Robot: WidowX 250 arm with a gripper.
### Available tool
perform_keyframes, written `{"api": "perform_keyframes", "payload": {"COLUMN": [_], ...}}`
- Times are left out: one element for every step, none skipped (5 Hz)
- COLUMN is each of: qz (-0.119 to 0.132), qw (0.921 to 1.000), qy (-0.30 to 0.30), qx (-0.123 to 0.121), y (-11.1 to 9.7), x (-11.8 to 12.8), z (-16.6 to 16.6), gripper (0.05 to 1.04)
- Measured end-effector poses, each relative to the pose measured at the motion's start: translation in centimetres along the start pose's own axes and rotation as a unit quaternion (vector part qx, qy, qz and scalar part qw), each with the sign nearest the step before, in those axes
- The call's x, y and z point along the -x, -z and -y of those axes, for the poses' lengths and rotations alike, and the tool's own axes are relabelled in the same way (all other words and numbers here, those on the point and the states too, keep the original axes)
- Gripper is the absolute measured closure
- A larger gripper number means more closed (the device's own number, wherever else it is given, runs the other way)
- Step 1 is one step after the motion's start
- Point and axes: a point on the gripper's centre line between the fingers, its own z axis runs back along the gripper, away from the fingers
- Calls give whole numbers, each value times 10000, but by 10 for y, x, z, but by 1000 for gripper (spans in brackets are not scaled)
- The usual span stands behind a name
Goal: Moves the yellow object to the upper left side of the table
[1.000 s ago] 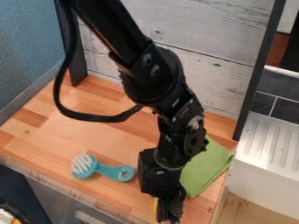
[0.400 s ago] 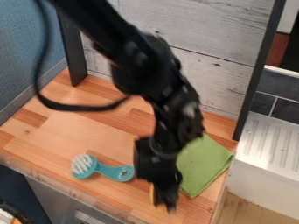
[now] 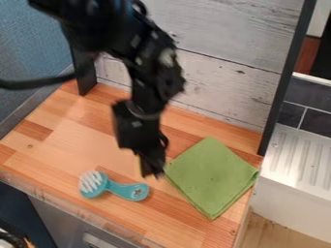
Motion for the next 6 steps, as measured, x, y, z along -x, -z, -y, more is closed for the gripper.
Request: {"api": "perform_keyframes", "payload": {"qz": [-42,134,255,350,418,451], "qw": [9992,9979,9950,9932,9903,9882], "qy": [-374,-630,-963,-1112,-1324,-1464], "qx": [141,73,-60,-34,2,-75], "y": [-4,5,22,34,45,57], "x": [-7,-13,-22,-28,-37,-45], "z": [40,68,103,128,152,168], "gripper": [568,568,568,567,568,568]}}
